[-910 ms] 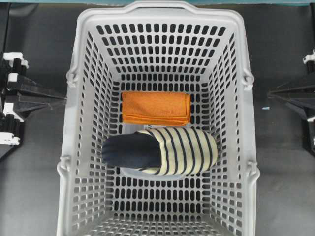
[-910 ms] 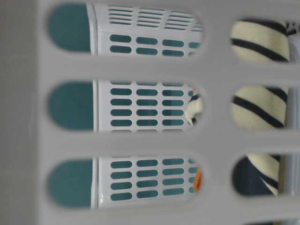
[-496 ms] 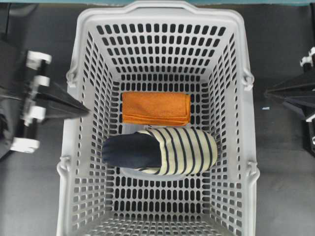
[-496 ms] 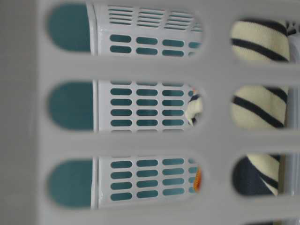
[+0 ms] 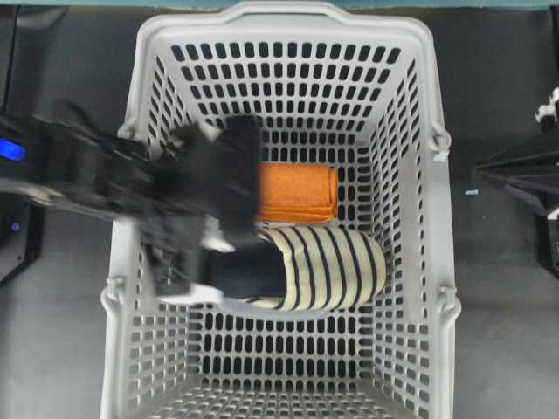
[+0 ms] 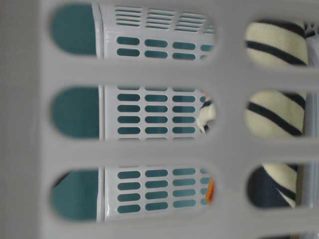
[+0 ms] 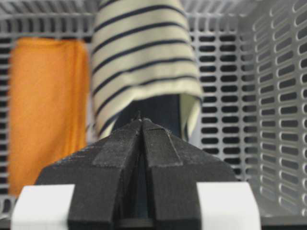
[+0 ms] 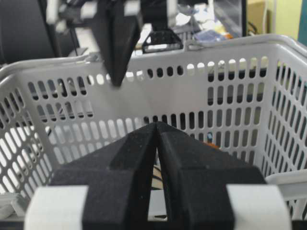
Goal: Pick up the slipper from the shopping basket with the left arm.
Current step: 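Move the left gripper over the striped slipper in the basket, then lower the left gripper and close it on the slipper's striped heel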
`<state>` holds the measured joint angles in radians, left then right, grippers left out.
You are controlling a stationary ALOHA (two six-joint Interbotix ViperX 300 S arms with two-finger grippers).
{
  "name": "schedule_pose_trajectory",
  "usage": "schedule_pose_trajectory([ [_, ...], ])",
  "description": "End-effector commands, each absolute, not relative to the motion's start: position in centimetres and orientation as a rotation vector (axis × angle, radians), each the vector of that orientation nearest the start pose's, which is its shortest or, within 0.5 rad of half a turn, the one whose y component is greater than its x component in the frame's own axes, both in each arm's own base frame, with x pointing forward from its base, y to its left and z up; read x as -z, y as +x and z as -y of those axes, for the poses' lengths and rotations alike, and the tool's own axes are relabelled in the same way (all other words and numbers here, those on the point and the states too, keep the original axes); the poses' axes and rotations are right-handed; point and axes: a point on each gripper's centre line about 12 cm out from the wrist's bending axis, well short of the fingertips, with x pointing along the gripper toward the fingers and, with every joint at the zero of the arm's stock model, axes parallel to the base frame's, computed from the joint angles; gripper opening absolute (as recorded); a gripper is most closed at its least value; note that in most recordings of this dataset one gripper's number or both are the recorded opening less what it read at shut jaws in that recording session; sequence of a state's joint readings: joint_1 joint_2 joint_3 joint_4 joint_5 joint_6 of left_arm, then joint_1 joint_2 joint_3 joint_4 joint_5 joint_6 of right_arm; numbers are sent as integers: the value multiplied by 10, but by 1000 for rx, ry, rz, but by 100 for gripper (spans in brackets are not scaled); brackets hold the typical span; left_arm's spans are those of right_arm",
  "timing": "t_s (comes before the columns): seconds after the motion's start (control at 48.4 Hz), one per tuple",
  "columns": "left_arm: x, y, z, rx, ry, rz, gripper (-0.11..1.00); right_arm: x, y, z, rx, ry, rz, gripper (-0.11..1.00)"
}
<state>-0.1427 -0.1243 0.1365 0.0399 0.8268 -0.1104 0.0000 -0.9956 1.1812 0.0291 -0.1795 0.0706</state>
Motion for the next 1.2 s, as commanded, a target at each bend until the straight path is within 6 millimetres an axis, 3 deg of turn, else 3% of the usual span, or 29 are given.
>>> schedule_pose_trajectory([
  [0.0,-348,417,62,82,6,-851,0,-288,195,0,4,107,2,0],
  [0.103,-341,436,70,89,9,-871,5,-287,195,0,4,105,-3,0],
  [0.352,-310,461,84,100,36,-997,73,-284,194,0,5,107,-23,0],
  [0.455,-297,468,88,106,57,-1048,90,-283,194,0,5,105,-32,0],
  [0.745,-256,478,83,104,101,-1188,91,-281,193,0,5,108,-52,0],
  [0.972,-253,479,64,86,103,-1199,91,-276,193,0,7,136,-90,0],
  [1.179,-235,478,63,85,108,-1241,91,-276,193,0,8,136,-93,0],
])
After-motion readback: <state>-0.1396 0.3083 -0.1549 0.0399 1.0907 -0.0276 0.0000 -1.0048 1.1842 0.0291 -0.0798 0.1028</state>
